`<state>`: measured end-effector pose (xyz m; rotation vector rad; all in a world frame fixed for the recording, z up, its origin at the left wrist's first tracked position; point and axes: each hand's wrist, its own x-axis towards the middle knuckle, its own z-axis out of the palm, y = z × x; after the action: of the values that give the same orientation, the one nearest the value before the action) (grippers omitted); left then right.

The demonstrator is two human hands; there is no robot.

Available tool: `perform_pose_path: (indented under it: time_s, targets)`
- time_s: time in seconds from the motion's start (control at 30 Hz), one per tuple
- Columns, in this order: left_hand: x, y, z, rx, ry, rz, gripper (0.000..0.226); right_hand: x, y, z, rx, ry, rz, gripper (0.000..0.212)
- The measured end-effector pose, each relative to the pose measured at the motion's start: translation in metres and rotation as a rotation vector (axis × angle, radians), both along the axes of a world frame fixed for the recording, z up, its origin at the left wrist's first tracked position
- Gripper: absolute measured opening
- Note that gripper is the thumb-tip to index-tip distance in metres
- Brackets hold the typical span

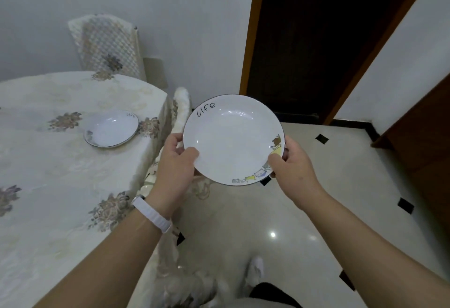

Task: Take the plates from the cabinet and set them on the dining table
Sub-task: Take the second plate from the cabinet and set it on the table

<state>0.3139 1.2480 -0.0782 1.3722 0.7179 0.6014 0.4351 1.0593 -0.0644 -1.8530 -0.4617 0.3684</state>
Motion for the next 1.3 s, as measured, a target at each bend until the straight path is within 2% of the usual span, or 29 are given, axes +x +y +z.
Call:
perform_pose_path:
  time_s: [0.3,0.5,0.77,1.03,1.3]
  targets:
    - [0.081,0.041,-0.019,-0.04,0.056,0.107,0.027,0.101,0.055,-0.03,0.047,0.086,0.083,0.036]
    - [0.186,0.064,-0.022,-0.015,0.062,0.198,0.028,0.21,0.088,-0.029,0.05,0.115,0.152,0.046]
    - [0.322,0.07,-0.004,-0.005,0.036,0.155,0.028,0.348,0.091,-0.013,0.064,0.094,0.153,0.044]
    - [0.38,0.093,0.009,0.006,0.043,0.185,0.029,0.413,0.116,-0.013,0.086,0.099,0.174,0.041]
    - [0.423,0.14,-0.014,-0.037,0.044,0.161,0.027,0.453,0.158,-0.029,0.041,0.12,0.163,0.046]
